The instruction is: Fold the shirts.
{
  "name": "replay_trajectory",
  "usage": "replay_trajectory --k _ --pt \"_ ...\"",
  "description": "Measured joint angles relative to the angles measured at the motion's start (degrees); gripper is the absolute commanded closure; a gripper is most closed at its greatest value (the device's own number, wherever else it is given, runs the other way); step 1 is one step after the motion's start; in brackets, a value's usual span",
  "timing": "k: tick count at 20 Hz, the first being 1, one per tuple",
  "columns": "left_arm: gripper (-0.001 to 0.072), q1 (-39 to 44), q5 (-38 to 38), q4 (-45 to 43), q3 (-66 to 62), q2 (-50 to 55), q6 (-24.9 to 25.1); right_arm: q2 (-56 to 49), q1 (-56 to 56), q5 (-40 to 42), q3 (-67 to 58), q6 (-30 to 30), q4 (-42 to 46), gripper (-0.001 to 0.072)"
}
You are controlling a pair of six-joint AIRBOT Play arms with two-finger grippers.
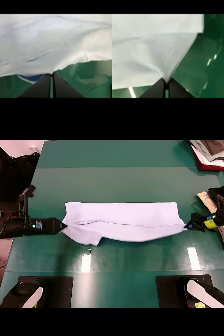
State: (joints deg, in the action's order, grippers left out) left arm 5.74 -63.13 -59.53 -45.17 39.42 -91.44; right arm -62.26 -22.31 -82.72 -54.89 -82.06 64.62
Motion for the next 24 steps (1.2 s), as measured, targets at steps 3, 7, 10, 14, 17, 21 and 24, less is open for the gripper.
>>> replay_trajectory --k 3,7,10,14,17,21,24 --pt "0.0684 0.0 7.9 -1.4 -0.3 3.3 0.4 -5.1 2.0 2.3 -5.0 -0.4 -1.9 0.0692" --pt "0.0684 0.0 17.7 -2.0 -0.4 10.6 2.4 -13.6 5.3 5.3 -11.6 -1.6 -2.7 0.0692" --pt "0.0683 0.0 23.7 -2.1 -0.4 16.7 3.7 -19.6 6.8 6.8 -15.8 -2.8 -3.0 0.0692" --pt "0.0683 0.0 28.7 -2.0 -3.1 24.1 4.9 -25.5 7.5 8.0 -19.6 -3.3 -3.1 0.0691" --pt "0.0682 0.0 30.1 -1.9 -7.0 28.9 5.9 -27.4 7.7 9.6 -20.6 -3.5 -3.1 0.069" --pt "0.001 0.0 30.6 -2.1 -10.4 32.4 6.3 -28.2 7.7 11.4 -21.2 -3.7 -3.1 0.0273" --pt "-0.0011 0.0 30.3 -2.8 -11.8 33.2 6.4 -28.2 7.3 10.6 -23.2 -3.5 -3.4 0.0092"
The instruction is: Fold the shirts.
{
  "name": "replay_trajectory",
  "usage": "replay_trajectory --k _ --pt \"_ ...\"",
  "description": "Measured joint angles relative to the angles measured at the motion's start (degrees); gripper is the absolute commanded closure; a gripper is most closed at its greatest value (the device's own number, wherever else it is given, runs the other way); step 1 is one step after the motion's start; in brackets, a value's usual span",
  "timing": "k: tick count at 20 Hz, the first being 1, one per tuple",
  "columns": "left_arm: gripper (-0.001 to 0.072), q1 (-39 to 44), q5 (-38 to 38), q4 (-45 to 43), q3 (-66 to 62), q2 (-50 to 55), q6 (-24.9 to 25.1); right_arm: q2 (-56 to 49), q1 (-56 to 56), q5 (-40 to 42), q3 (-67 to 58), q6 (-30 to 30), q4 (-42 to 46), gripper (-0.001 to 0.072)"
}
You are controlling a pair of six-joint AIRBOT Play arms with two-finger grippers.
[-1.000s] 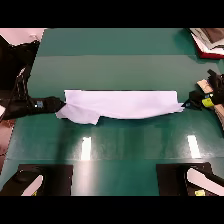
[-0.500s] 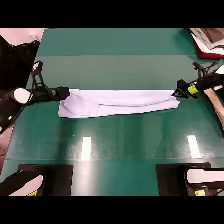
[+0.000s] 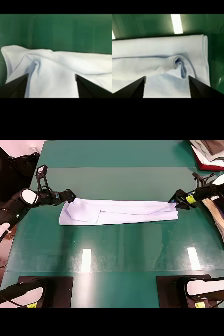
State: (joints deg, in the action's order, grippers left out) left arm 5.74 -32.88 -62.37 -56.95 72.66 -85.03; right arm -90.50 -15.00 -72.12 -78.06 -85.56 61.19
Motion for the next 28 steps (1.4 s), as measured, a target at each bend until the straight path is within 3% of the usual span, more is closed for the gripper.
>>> replay_trajectory --k 3,4,6,7,12,16,22,25,27,28 --pt "-0.0009 0.0 -3.4 -0.3 -1.9 0.3 0.0 0.8 -1.2 -3.8 -3.5 1.1 0.0 0.0092" --pt "0.0115 0.0 -5.1 -0.4 -2.4 0.4 0.0 1.3 -2.0 -5.8 -4.3 1.9 0.1 0.0091" --pt "0.0623 0.0 -8.6 -0.4 -3.1 0.5 0.0 1.9 -3.8 -8.6 -5.2 3.7 0.2 0.0092" --pt "0.0675 0.0 -10.3 -0.3 -3.3 0.5 0.0 2.1 -4.9 -9.9 -5.2 4.8 0.2 0.0091" --pt "0.0682 0.0 -17.0 1.7 -3.8 0.5 0.0 2.4 -11.5 -11.2 0.9 10.9 -0.5 0.0092" --pt "0.0682 1.2 -19.1 3.8 -3.8 0.5 0.0 -0.5 -15.6 -8.9 6.6 17.4 -7.0 0.0092" --pt "0.0682 6.4 -17.9 4.8 -3.8 0.5 0.0 -5.5 -15.8 -7.2 8.9 23.2 -14.9 0.0093" --pt "0.0683 9.9 -15.5 4.9 -3.8 0.5 0.0 -6.3 -14.0 -6.2 9.2 24.4 -16.3 0.0143" --pt "0.0683 12.3 -13.5 4.9 -3.8 0.6 -0.1 -6.6 -12.2 -4.8 9.3 24.9 -16.5 0.034" --pt "0.0683 13.5 -12.6 4.9 -3.8 0.7 -0.2 -6.8 -11.2 -4.0 9.3 25.1 -16.3 0.0494"
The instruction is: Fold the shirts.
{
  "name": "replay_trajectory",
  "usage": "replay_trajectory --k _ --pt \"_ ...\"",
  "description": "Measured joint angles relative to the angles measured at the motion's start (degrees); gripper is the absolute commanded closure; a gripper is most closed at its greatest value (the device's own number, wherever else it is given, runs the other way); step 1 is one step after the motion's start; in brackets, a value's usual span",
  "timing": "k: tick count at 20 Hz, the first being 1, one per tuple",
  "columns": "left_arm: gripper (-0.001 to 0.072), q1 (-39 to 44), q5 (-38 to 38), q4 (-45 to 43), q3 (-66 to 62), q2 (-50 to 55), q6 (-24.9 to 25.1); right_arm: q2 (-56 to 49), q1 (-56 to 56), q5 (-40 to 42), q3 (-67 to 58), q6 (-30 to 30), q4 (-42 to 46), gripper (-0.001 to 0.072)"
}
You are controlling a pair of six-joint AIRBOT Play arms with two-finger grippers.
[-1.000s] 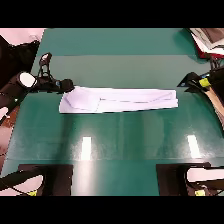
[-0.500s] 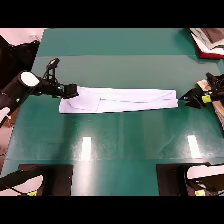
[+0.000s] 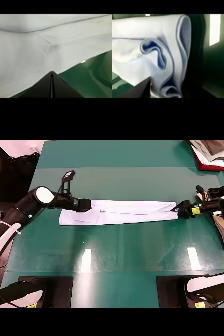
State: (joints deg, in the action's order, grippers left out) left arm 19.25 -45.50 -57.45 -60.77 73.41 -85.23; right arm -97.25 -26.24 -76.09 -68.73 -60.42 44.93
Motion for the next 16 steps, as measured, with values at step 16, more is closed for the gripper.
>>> replay_trajectory --k 16 --pt "0.0684 12.3 2.9 0.1 -20.7 24.1 -2.6 17.1 11.9 -8.5 -11.5 2.6 -0.4 0.0693"
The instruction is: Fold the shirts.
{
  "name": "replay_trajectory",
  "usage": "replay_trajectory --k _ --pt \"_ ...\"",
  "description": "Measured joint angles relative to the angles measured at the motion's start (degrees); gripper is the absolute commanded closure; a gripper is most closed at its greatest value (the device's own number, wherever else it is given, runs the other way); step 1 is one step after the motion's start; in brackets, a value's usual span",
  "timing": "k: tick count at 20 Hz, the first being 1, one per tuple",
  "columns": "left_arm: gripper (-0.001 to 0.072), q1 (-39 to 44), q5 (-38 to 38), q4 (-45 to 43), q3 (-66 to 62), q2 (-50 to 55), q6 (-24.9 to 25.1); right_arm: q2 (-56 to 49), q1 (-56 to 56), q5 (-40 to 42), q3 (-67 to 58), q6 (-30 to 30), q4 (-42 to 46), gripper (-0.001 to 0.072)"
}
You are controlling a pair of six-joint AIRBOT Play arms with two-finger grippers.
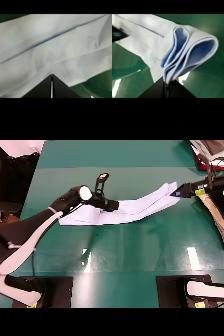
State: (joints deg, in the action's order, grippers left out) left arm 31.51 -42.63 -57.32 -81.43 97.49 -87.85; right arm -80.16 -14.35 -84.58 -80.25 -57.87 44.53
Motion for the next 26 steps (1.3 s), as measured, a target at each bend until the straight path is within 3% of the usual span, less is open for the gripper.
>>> replay_trajectory --k 5,10,20,26 --pt "0.0683 0.6 -1.0 -0.1 -4.9 6.5 -0.6 5.4 7.6 0.6 -3.6 -2.4 0.0 0.0693" --pt "0.0684 -1.0 -4.4 -1.1 -8.0 6.4 -0.6 5.8 13.9 1.7 -7.8 -4.7 0.0 0.0693" --pt "0.0683 -18.8 -16.8 -16.2 -9.6 -15.3 -0.3 -7.8 32.1 4.9 -28.7 -7.6 0.0 0.0694" --pt "0.0683 -27.6 -21.2 -21.8 -9.7 -26.8 -0.2 -19.5 45.2 17.2 -35.6 -8.0 0.0 0.0694"
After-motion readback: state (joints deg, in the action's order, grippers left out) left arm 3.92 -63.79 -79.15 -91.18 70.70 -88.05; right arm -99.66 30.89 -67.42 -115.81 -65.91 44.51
